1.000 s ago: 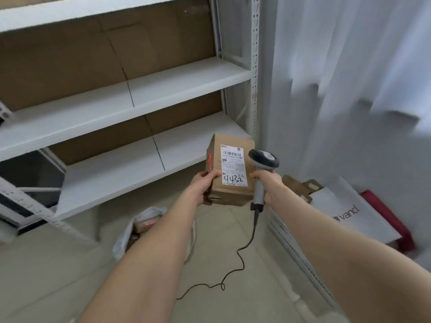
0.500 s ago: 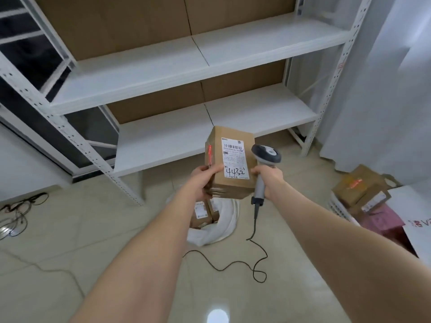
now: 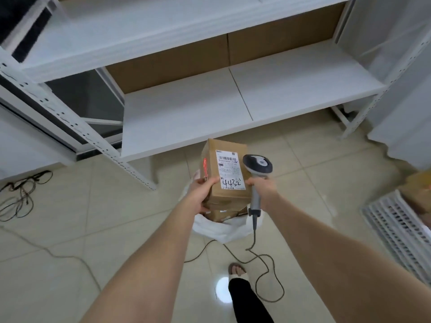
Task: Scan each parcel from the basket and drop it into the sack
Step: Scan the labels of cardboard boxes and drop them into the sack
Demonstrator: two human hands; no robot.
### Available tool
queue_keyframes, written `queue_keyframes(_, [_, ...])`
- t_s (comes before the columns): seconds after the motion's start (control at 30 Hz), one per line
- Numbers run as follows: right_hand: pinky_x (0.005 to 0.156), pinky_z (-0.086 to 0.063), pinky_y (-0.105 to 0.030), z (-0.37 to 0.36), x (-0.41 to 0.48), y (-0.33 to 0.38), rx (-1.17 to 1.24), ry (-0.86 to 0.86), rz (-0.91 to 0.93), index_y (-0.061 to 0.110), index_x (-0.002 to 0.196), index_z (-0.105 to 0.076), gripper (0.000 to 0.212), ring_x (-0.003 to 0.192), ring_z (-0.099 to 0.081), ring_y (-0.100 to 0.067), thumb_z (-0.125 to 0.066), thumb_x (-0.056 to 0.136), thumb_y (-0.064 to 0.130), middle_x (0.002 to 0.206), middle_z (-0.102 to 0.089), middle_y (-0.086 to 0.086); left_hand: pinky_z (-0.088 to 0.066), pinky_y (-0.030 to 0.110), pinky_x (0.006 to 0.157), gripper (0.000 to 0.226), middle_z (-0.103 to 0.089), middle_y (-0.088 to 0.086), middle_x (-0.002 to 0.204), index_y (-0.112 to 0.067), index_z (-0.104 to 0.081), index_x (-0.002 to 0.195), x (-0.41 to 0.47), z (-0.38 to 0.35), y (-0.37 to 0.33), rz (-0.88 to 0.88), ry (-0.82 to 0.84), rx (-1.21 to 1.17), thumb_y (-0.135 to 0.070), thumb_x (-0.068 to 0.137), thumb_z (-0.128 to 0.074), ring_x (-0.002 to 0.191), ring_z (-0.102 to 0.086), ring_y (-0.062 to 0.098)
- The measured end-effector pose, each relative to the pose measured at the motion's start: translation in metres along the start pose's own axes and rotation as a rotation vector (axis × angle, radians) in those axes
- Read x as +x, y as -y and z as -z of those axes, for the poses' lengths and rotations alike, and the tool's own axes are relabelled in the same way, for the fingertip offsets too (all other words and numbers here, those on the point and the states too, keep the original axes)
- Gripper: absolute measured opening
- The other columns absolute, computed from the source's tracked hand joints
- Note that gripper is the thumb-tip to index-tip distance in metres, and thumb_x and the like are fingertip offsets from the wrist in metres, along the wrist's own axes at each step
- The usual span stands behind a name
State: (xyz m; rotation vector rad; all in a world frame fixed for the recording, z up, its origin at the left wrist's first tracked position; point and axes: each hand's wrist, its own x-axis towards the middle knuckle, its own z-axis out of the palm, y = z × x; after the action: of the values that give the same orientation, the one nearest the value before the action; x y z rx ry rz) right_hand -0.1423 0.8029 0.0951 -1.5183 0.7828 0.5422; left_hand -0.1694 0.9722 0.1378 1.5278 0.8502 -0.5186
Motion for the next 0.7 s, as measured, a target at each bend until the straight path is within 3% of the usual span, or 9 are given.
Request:
queue_keyframes(0.07, [0.085,-0.052,-0.039,-0.023,0.032,-0.008,0.015,0.015,-0.030,0.009,0.085,-0.059,0.016,0.084,-0.059,-0.025,-0.072,0.077,0.007,0.088,-0.061,-0.011,-0.054,0.046,0.071,0.053,-0.062,0.003,0.098,-0.021,-0.050,0.128,0.042,0.007,0.007,0.058,-0.017,0.008,-0.041,0.082,-0.069,0.083,-0.059,0.023])
queue_keyframes(0.17, [0.089,-0.053,-0.044,-0.056,0.086,-0.020,0.008,0.008,-0.074,0.007,0.099,-0.057,0.024,0.085,-0.057,-0.027,-0.071,0.079,0.003,0.083,-0.058,-0.008,-0.054,0.044,0.074,0.050,-0.063,0.005,0.101,-0.018,-0.053,0.124,0.114,0.015,0.026,0.131,-0.001,0.045,-0.043,0.084,-0.065,0.085,-0.060,0.024])
queue_keyframes(0.3, [0.090,-0.052,-0.042,-0.091,0.151,-0.046,-0.072,-0.039,-0.130,0.009,0.093,-0.058,0.020,0.089,-0.056,-0.028,-0.071,0.080,0.003,0.081,-0.057,-0.005,-0.052,0.050,0.089,0.051,-0.063,0.007,0.110,-0.021,-0.050,0.127,0.198,0.022,0.063,0.211,0.014,0.054,-0.046,0.085,-0.061,0.092,-0.060,0.024])
queue_keyframes(0.4, [0.090,-0.051,-0.042,-0.121,0.196,-0.070,-0.153,-0.030,-0.139,0.012,0.094,-0.056,0.019,0.095,-0.058,-0.029,-0.070,0.081,0.007,0.089,-0.060,-0.007,-0.052,0.043,0.084,0.040,-0.063,0.002,0.100,-0.023,-0.050,0.124,0.254,0.026,0.090,0.248,0.010,0.000,-0.039,0.089,-0.055,0.086,-0.060,0.019])
queue_keyframes(0.47, [0.082,-0.049,-0.037,-0.139,0.225,-0.090,-0.187,-0.038,-0.132,0.011,0.095,-0.055,0.020,0.091,-0.056,-0.027,-0.069,0.082,0.004,0.089,-0.060,-0.007,-0.051,0.037,0.078,0.033,-0.062,-0.002,0.096,-0.025,-0.050,0.122,0.289,0.028,0.107,0.254,0.005,-0.043,-0.034,0.090,-0.051,0.085,-0.059,0.017])
queue_keyframes(0.6, [0.074,-0.044,-0.031,-0.174,0.272,-0.133,-0.262,-0.073,-0.058,0.014,0.087,-0.056,0.018,0.082,-0.056,-0.020,-0.069,0.082,0.003,0.079,-0.058,0.001,-0.049,0.044,0.092,0.034,-0.062,0.002,0.115,-0.026,-0.051,0.124,0.354,0.032,0.150,0.289,0.028,-0.093,-0.027,0.090,-0.051,0.108,-0.057,0.024])
queue_keyframes(0.7, [0.082,-0.050,-0.035,-0.194,0.296,-0.163,-0.258,-0.139,-0.057,0.021,0.088,-0.056,0.019,0.090,-0.060,-0.022,-0.071,0.082,0.010,0.091,-0.063,-0.002,-0.045,0.035,0.087,0.026,-0.060,0.005,0.115,-0.022,-0.059,0.112,0.390,0.045,0.185,0.185,-0.165,0.064,-0.022,0.089,-0.047,0.107,-0.056,0.027])
